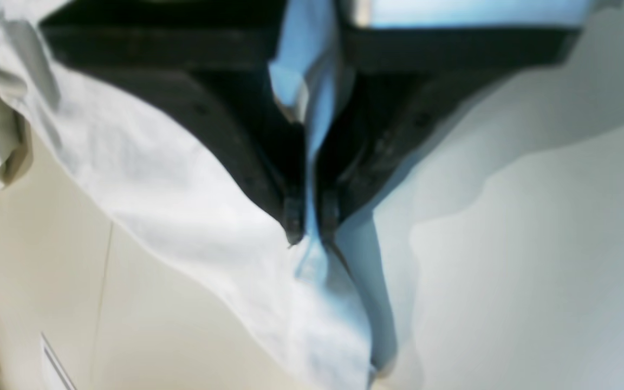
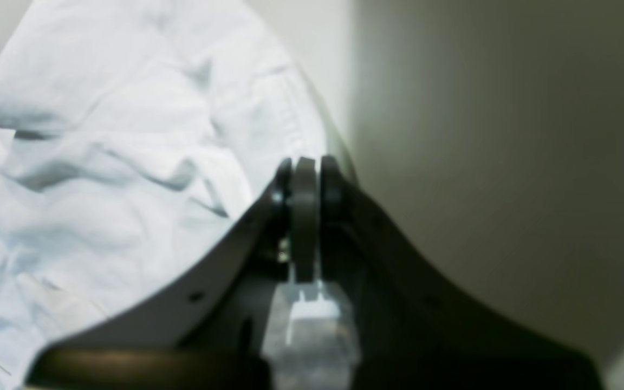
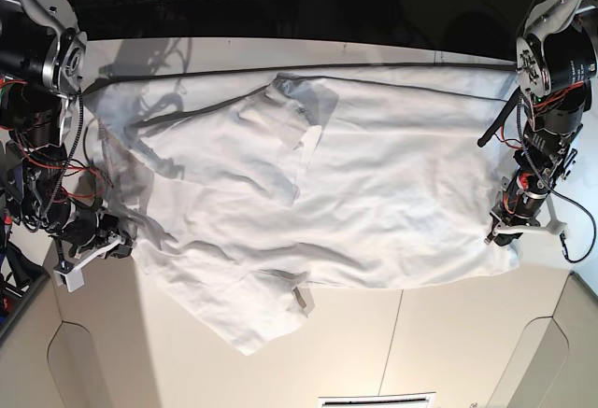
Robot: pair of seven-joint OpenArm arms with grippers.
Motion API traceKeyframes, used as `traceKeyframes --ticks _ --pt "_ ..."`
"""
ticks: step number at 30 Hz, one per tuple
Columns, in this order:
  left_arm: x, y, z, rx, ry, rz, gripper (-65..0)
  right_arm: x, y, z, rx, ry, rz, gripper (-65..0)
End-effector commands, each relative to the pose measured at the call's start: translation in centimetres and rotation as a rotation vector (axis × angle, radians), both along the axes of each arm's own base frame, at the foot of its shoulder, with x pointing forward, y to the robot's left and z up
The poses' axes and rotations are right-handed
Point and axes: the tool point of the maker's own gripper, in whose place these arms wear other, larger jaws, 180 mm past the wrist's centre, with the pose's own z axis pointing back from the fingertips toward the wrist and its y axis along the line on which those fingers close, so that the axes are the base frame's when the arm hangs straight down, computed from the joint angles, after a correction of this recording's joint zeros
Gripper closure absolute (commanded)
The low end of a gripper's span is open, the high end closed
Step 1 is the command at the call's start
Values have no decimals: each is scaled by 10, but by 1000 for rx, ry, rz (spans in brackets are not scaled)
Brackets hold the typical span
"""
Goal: Layout the t-shirt on the table in an organized manner, then fold the t-shirt properly
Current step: 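Lift the held shirt edge with the left gripper and pull it taut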
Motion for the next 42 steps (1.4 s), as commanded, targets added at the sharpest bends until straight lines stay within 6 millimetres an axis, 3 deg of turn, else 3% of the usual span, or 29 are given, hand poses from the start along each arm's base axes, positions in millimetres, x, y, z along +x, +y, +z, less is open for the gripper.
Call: traceKeyframes --ticks 1,7,17,21,29,38,42 --pt "15 4 23 6 -75 -25 0 16 -6 22 1 -64 -6 0" --pt "19 -9 45 -40 -187 -146 0 18 -2 30 46 -85 8 0" --pt "10 21 52 -10 -188 -107 0 26 -16 65 -34 -135 53 0" --pt "8 36 59 -14 -210 -62 0 24 -18 66 -47 -121 64 0" --pt "0 43 59 -65 -214 -24 0 6 -18 62 -47 -133 82 0" --pt "-20 44 87 59 -295 -103 0 -25 -9 85 -164 -227 156 0" --pt "-28 38 99 108 -318 -148 0 -31 -11 84 -175 -217 157 0"
